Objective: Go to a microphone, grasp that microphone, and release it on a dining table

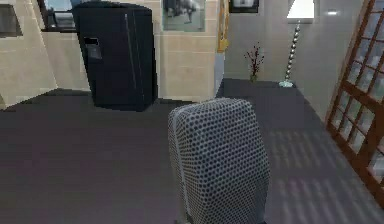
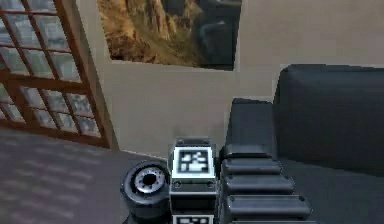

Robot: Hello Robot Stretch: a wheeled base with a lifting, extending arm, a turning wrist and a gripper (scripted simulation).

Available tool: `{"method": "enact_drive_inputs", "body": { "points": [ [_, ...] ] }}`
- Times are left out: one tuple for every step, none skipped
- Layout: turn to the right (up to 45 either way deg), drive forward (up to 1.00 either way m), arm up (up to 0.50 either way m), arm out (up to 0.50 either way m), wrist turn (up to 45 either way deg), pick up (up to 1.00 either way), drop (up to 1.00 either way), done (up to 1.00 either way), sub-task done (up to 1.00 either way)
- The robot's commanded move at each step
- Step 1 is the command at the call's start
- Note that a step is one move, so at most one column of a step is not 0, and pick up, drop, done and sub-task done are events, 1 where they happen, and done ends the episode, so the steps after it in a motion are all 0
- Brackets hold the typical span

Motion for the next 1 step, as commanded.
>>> {"method": "enact_drive_inputs", "body": {
  "points": [
    [-45.0, 0.0, 0.0, 0.0, 0.0, 0.0, 0.0, 0.0, 0.0]
  ]
}}
